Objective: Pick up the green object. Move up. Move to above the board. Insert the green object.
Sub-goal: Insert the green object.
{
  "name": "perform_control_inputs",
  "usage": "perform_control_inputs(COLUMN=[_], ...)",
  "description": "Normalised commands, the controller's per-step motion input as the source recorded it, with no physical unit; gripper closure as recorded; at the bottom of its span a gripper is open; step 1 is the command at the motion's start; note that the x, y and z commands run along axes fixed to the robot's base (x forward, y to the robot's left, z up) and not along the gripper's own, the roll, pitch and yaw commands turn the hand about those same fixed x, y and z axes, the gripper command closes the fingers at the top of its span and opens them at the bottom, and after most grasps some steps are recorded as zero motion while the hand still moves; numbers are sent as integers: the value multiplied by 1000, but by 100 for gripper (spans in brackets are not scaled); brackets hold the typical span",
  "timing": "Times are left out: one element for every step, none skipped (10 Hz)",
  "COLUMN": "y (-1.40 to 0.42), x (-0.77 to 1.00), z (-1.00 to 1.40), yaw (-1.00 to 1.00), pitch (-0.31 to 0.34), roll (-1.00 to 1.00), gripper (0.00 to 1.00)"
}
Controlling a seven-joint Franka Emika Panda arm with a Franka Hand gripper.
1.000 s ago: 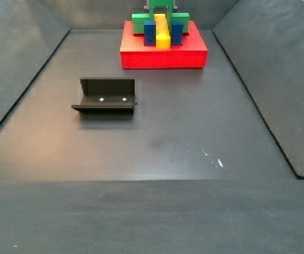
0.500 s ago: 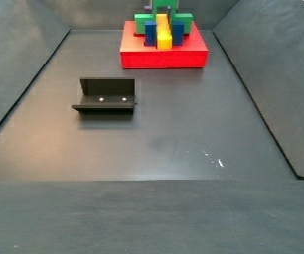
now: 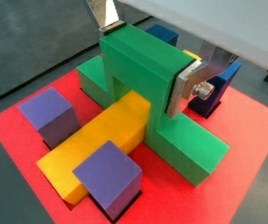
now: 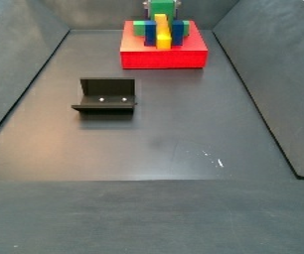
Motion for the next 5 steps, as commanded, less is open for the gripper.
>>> perform_control_inputs(y=[0,0,-6,-11,-49], x=[-26,-180,-183,-140,-63], z=[-271,-511,-711,-714,-57], yaw=[-9,0,0,0,0], pitch=[-71,-119,-147,-140,-16], roll=[81,97,81,77,79], gripper=[100,100,100,100,100])
